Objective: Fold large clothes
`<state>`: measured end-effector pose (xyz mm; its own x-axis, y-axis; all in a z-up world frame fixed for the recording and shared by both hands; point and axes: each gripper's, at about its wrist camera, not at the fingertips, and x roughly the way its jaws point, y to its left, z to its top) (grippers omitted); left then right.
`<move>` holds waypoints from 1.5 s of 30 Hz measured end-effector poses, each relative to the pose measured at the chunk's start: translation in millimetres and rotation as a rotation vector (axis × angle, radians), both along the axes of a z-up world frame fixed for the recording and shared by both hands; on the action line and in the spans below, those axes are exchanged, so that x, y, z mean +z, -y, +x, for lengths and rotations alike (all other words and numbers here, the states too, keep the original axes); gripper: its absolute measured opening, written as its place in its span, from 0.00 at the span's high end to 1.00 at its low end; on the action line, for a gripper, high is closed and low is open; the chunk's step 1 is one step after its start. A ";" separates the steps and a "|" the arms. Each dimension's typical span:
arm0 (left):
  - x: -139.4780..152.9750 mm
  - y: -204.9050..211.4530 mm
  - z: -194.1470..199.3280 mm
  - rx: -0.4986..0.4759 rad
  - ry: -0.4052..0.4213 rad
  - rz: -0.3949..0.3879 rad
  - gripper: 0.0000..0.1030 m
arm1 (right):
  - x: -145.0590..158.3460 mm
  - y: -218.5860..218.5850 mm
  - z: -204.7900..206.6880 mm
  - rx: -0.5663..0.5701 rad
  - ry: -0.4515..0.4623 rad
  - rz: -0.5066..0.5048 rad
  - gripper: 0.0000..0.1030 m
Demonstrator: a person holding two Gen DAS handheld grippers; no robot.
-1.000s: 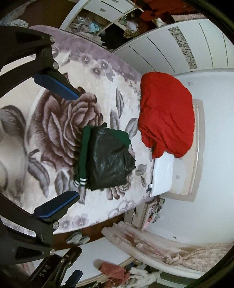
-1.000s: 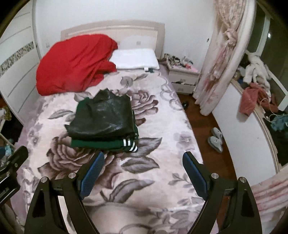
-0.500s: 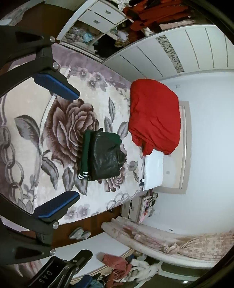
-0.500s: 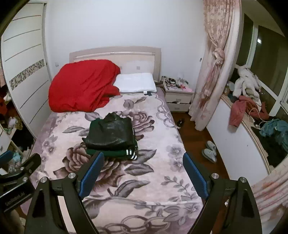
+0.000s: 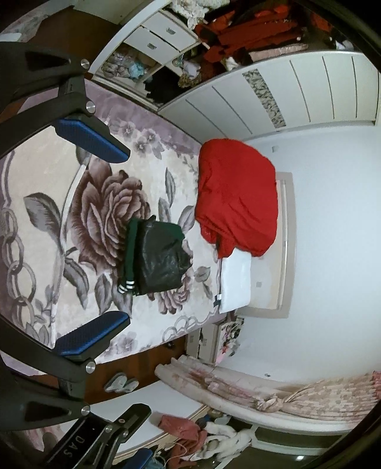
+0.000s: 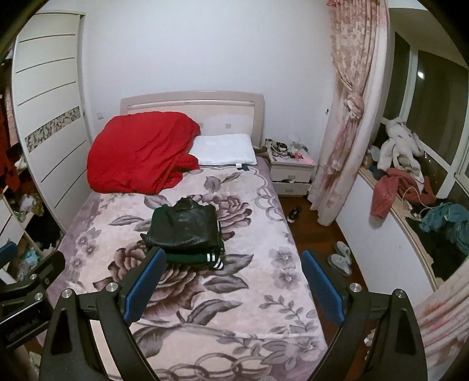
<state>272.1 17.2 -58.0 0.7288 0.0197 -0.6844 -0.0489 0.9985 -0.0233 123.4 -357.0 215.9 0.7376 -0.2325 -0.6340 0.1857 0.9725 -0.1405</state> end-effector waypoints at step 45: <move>15.7 -6.5 -20.6 0.041 0.060 0.009 0.00 | 5.1 -2.9 -8.5 0.045 0.021 0.031 0.04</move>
<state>251.5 23.7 -42.3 0.7671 0.0564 -0.6390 -0.0882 0.9959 -0.0180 114.9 -354.1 221.0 0.7604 -0.1790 -0.6243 0.1440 0.9838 -0.1067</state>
